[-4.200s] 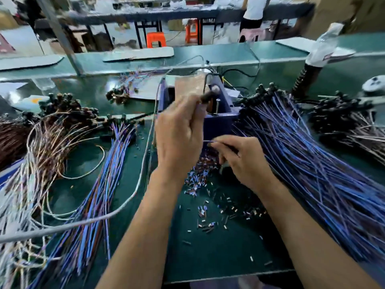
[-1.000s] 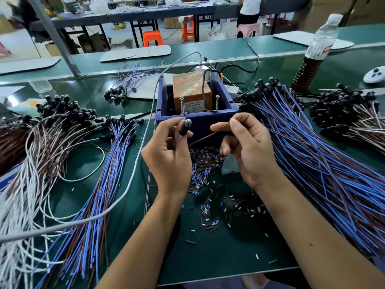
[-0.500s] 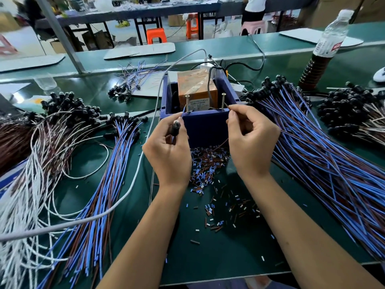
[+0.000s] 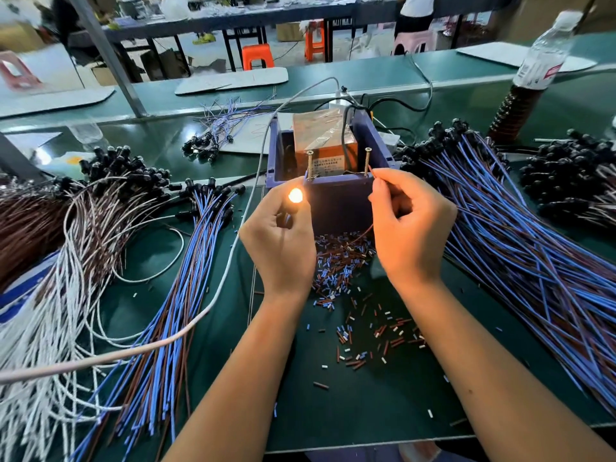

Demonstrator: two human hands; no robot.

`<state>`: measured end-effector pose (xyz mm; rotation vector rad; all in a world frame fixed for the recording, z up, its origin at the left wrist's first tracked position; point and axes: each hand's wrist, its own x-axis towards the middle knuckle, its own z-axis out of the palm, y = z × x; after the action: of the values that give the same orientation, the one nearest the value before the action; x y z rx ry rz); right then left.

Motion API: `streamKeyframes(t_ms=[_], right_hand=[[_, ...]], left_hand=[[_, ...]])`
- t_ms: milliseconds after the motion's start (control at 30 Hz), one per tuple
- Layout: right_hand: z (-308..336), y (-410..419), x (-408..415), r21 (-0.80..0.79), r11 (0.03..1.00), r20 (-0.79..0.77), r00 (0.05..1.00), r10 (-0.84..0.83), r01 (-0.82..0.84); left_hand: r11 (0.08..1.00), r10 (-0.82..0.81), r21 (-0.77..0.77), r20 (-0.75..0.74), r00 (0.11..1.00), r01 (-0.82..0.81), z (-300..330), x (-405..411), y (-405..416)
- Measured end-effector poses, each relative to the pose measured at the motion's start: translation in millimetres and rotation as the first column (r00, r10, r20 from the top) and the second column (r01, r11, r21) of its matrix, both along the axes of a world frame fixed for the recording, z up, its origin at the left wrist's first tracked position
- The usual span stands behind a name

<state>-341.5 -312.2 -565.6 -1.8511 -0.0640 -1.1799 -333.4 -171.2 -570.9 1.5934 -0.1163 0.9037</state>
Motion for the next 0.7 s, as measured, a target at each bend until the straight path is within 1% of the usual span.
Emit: streamKeyframes(t_ms=[67,200,600,700], right_hand=[[0.0,-0.4,0.2,-0.008,1.0,0.004,1.0,-0.007,0.007],[-0.4,-0.2,0.3,-0.01,1.0,0.002,1.0,-0.003,0.003],[1.9,-0.6,-1.8,-0.02,1.0,-0.002,1.0,-0.007,0.007],[2.4,-1.3,-4.0,0.006,1.0,-0.022,1.0,0.003,-0.003]], left_hand=[[1.0,-0.004,-0.006,-0.02,1.0,0.004,0.2,-0.2,-0.2],[1.0,0.004,0.001,-0.001,1.0,-0.004,1.9,-3.2,-0.5],[1.0,0.018,-0.002,-0.038,0.999,-0.018,0.9,-3.1,-0.6],[0.999,0.043,-0.014,-0.035,0.998,-0.043,0.9,-5.4,-0.6]])
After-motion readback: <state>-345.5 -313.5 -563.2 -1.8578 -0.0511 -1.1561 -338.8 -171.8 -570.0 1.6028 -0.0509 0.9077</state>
